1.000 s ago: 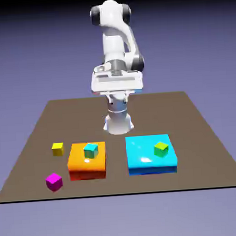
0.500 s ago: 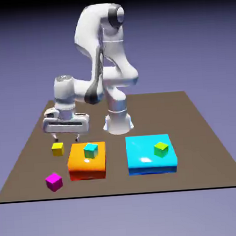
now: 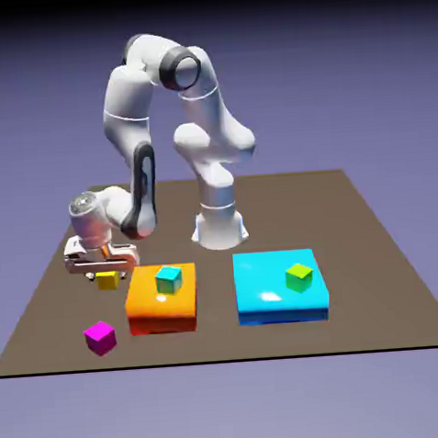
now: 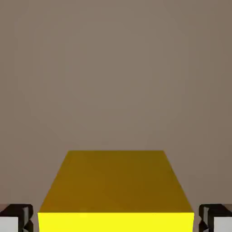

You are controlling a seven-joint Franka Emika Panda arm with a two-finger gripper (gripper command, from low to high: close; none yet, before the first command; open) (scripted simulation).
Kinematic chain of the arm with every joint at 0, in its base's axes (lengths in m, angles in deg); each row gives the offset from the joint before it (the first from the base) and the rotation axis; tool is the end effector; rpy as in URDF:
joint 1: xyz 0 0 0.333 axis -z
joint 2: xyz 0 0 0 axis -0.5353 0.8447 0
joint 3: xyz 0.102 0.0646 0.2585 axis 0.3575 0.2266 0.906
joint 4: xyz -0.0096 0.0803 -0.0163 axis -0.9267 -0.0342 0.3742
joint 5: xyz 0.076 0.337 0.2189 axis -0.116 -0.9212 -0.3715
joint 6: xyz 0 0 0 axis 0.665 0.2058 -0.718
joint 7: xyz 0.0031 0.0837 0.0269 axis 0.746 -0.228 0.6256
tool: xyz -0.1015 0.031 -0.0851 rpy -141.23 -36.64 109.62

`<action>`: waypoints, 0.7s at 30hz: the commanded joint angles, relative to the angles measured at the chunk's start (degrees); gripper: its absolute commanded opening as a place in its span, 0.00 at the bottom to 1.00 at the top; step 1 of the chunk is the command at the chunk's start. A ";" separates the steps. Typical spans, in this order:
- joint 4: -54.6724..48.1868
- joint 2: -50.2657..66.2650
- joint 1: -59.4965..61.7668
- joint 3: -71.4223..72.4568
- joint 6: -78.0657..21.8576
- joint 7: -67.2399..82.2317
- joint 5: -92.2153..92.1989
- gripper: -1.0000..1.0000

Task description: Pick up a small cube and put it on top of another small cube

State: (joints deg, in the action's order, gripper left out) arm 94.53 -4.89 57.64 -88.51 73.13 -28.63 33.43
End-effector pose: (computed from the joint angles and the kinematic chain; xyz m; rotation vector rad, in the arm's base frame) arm 0.2274 -0.3341 0.0607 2.7765 -1.1925 -0.3685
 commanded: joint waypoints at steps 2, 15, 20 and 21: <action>0.14 -4.15 -2.17 -2.24 -3.90 -1.31 2.05 0.00; -8.63 -21.92 -23.53 2.84 -32.05 -21.51 2.34 0.00; -11.87 -26.16 -30.11 5.85 -40.15 -28.12 1.36 0.00; -10.64 -24.86 -29.97 5.76 -37.66 -27.90 1.12 0.00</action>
State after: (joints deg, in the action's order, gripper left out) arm 83.89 -29.75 27.69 -82.75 35.44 -56.44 34.35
